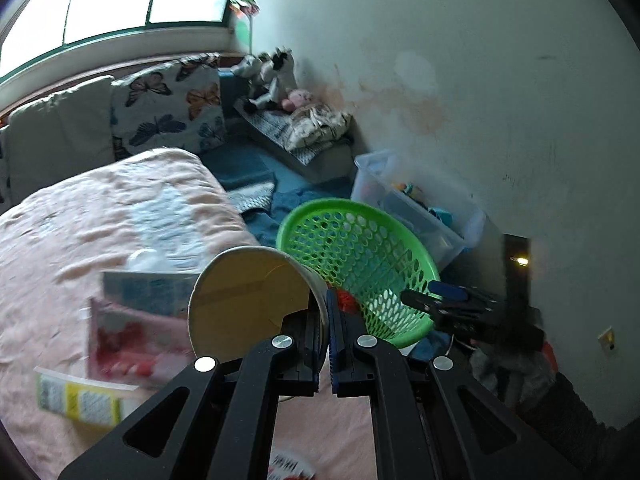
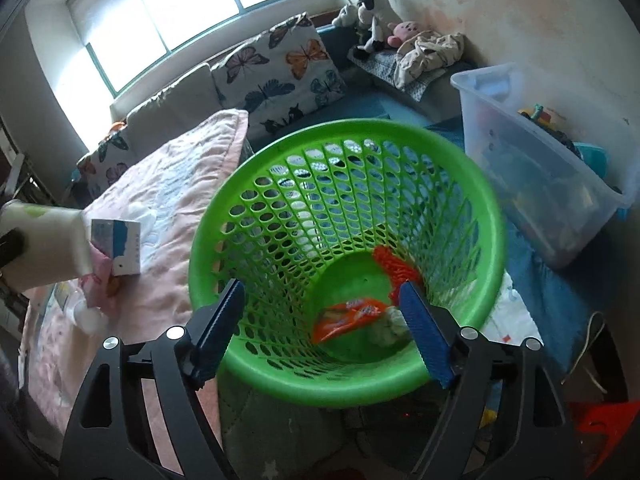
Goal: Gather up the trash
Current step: 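Carry the paper cup over the green basket and open the left tool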
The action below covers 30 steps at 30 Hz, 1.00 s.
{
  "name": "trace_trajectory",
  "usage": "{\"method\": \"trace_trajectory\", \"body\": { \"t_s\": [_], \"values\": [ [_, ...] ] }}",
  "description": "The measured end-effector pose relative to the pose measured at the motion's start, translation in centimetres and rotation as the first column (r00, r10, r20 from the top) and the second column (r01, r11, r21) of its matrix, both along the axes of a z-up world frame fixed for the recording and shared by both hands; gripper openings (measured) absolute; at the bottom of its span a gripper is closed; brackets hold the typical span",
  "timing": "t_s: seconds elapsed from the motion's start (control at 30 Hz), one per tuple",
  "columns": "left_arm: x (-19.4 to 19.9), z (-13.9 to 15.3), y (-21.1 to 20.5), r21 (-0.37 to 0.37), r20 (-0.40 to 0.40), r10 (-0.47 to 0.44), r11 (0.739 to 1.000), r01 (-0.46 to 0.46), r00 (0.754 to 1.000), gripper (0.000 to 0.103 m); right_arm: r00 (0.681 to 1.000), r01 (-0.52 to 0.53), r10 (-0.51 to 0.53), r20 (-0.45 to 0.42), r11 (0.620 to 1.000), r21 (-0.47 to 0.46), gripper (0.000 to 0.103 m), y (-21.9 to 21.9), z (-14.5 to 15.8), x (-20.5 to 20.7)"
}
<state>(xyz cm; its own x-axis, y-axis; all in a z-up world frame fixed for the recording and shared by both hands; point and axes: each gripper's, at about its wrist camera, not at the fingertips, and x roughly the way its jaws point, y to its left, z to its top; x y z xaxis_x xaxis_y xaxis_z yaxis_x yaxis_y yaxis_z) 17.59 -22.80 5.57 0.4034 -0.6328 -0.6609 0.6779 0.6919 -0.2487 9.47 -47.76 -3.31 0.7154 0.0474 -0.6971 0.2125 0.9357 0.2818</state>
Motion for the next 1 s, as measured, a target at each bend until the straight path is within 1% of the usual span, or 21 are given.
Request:
{"method": "trace_trajectory", "body": {
  "t_s": [0.2, 0.33, 0.4, 0.5, 0.53, 0.63, 0.7, 0.77, 0.9, 1.0],
  "values": [
    [1.5, -2.1, -6.1, 0.055, -0.049, -0.059, 0.997, 0.062, 0.997, 0.004, 0.999, -0.003, 0.003, 0.038, 1.0, -0.008, 0.08, -0.2, 0.9, -2.7],
    [2.2, -3.5, -9.0, 0.078, -0.082, -0.087, 0.993, 0.093, 0.993, 0.004, 0.999, 0.005, -0.006, 0.045, 1.0, 0.016, 0.08, -0.4, 0.7, -3.9],
    [2.5, -4.4, -10.5, 0.104, -0.095, -0.098, 0.989, 0.108, 0.991, 0.004, 0.999, 0.009, -0.01, 0.044, 1.0, 0.028, 0.08, -0.6, 0.4, -4.3],
    [2.9, -5.4, -11.8, 0.122, -0.117, -0.1, 0.986, 0.114, 0.988, 0.004, 0.999, 0.009, -0.011, 0.041, 0.999, 0.037, 0.08, -0.9, 0.1, -4.5],
    [3.0, -5.8, -12.2, 0.124, -0.124, -0.099, 0.986, 0.114, 0.987, 0.005, 0.999, 0.01, -0.012, 0.04, 0.999, 0.039, 0.08, -0.9, 0.0, -4.6],
    [3.2, -6.3, -12.5, 0.128, -0.135, -0.091, 0.986, 0.108, 0.987, 0.015, 0.999, 0.018, -0.02, 0.04, 0.999, 0.049, 0.08, -1.1, -0.1, -4.8],
    [3.2, -6.5, -12.6, 0.132, -0.142, -0.085, 0.986, 0.104, 0.986, 0.016, 0.999, 0.025, -0.027, 0.038, 0.998, 0.056, 0.08, -1.4, -0.2, -4.9],
    [3.2, -6.6, -12.5, 0.124, -0.15, -0.089, 0.986, 0.108, 0.985, 0.02, 0.999, 0.029, -0.031, 0.038, 0.998, 0.06, 0.08, -1.5, -0.3, -5.0],
    [2.6, -5.9, -11.7, 0.112, -0.131, -0.089, 0.988, 0.104, 0.987, 0.021, 0.999, 0.028, -0.031, 0.033, 0.997, 0.067, 0.08, -1.3, -0.4, -5.2],
    [1.8, -4.8, -10.1, 0.098, -0.101, -0.077, 0.991, 0.087, 0.992, 0.021, 0.999, 0.011, -0.014, 0.035, 0.998, 0.06, 0.08, -0.4, -0.1, -5.5]
  ]
}}
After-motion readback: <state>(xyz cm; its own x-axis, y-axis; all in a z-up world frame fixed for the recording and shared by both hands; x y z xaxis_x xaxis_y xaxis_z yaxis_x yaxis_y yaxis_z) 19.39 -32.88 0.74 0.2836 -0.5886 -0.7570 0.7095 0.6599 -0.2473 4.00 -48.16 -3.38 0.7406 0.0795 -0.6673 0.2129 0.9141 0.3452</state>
